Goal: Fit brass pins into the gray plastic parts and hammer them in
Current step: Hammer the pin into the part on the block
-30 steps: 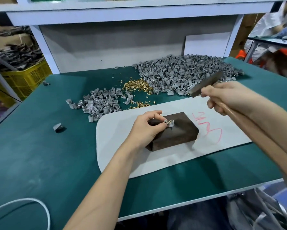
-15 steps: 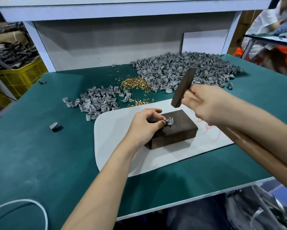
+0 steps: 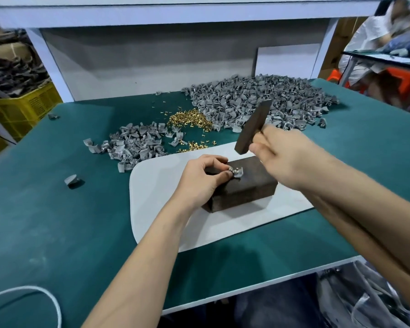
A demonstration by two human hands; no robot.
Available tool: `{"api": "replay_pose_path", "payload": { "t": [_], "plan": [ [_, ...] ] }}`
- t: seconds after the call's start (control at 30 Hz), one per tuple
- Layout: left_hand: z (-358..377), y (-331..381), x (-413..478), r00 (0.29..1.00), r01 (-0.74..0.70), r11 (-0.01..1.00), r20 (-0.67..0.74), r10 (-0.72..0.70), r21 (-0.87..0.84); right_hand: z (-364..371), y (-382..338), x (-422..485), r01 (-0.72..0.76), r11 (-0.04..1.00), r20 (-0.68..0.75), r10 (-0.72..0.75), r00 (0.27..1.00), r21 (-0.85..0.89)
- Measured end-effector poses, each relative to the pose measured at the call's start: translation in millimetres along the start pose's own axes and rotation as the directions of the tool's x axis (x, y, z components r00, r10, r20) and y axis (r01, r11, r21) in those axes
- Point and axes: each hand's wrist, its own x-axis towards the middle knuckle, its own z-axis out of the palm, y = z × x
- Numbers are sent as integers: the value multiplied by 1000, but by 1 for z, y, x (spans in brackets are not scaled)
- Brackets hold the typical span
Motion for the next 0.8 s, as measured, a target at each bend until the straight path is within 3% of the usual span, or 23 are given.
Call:
{"api": "replay_pose_path", "payload": {
  "t": [0.1,0.23,0.3,0.37,0.43,0.5,0.67,0.8],
  "plan": [
    [0,0,-1,1000,-7,1000,2,7,-23,4,0,-1,-24,999,96,28,995,-43],
    [-1,-1,0,1000,-5,1000,8,5,-21,-1,2,3,-40,999,35,41,999,-19],
    [-1,-1,-1,1000,5,999,14,-5,-39,0,2,6,-68,998,119,68,991,-2],
    [0,-1,-2,1000,12,999,17,-11,-37,-1,10,9,-117,968,173,80,982,220],
    [1,0,-1,1000,21,999,19,-21,-44,-7,21,14,-196,817,149,136,979,542],
    [0,1,-2,998,54,996,20,-53,-68,-7,31,20,-236,662,127,210,969,712],
    [-1,2,-3,997,78,992,16,-77,-95,8,57,34,-462,367,390,255,885,808],
    [-1,1,-2,996,85,994,15,-84,-73,23,78,52,-528,302,464,259,847,794]
  ]
}}
